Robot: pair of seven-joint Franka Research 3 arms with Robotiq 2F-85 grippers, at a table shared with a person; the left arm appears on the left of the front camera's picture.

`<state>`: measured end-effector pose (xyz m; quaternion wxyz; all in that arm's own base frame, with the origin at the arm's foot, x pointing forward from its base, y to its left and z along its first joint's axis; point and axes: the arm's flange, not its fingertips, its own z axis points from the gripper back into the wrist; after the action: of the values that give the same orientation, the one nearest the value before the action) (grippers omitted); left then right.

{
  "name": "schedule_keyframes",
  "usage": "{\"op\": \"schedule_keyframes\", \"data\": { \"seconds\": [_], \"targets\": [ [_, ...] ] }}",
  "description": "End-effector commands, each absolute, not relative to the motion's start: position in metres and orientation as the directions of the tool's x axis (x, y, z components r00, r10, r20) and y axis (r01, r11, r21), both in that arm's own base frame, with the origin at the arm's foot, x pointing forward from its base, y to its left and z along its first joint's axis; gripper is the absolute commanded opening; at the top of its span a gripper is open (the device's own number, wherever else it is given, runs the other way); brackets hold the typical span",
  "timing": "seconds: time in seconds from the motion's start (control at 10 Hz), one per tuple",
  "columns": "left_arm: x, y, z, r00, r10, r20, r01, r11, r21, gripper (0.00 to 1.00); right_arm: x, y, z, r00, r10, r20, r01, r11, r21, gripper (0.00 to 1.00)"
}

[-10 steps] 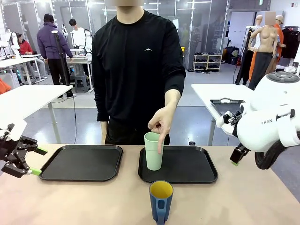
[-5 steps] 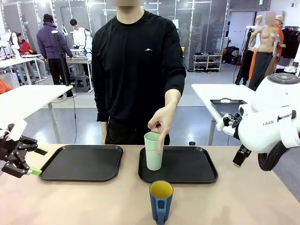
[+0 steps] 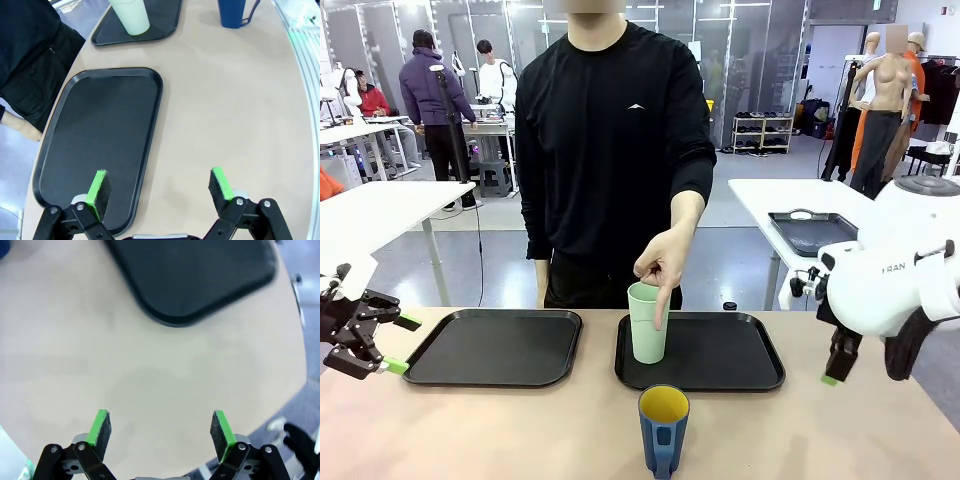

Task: Sort and store the cups by type.
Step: Pick up the Handle plastic cup and place it into the empty Flat Tray.

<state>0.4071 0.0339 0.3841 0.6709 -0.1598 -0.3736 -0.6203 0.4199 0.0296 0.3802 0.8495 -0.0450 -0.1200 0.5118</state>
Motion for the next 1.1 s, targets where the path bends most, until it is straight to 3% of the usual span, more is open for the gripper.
{"op": "schedule_keyframes", "data": {
  "seconds": [0.0, 0.5, 1.0],
  "targets": [
    [0.411, 0.036, 0.386, -0.062, -0.709, 0.702, 0.954, 0.165, 0.252, 1.0, 0.411, 0.008, 0.371, 0.306, 0.927, 0.218, -0.936, 0.335, -0.112, 1.0],
    [0.411, 0.036, 0.386, -0.062, -0.709, 0.702, 0.954, 0.165, 0.252, 1.0, 0.409, -0.011, 0.334, 0.116, 0.912, 0.394, -0.983, 0.162, -0.086, 1.0],
    [0.411, 0.036, 0.386, -0.062, -0.709, 0.702, 0.954, 0.165, 0.252, 1.0, 0.407, -0.02, 0.304, 0.022, 0.71, 0.704, -0.992, 0.104, -0.073, 1.0]
  ]
}}
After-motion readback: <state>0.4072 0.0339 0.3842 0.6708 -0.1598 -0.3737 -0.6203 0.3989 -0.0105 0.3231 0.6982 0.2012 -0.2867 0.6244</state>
